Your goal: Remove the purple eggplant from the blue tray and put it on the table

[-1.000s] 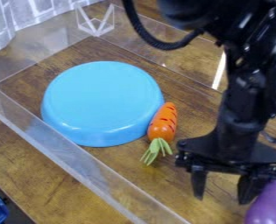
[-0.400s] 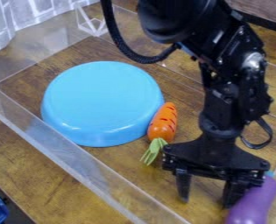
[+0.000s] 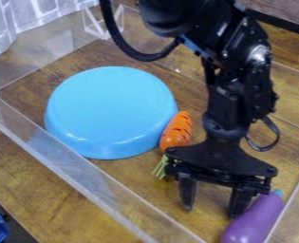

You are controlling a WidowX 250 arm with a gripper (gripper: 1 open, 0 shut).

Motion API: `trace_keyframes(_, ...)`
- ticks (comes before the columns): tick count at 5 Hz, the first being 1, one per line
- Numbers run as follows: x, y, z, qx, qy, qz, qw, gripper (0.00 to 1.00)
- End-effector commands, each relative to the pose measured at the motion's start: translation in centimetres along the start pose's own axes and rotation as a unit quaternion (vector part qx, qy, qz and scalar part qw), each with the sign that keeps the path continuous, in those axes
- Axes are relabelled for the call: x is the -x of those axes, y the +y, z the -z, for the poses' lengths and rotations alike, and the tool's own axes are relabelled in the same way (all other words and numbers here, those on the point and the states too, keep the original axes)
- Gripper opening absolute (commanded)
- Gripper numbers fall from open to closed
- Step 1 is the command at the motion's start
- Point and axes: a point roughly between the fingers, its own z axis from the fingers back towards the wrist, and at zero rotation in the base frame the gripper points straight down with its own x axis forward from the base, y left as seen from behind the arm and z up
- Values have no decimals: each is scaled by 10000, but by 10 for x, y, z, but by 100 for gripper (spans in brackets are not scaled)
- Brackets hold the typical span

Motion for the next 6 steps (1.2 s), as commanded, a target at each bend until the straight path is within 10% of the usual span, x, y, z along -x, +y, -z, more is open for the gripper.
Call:
trace_keyframes(1, -4, 7, -15, 203, -208, -146, 9995, 100)
trace_keyframes(2, 1, 12, -14, 251, -199, -191, 9993, 0)
trace_keyframes(4, -1, 7, -10, 324, -116, 101, 9994, 0)
trace_keyframes(5, 6, 3, -8, 366, -131, 109, 9992, 100)
trace_keyframes(6, 7, -17, -12, 408, -142, 147, 9990, 100)
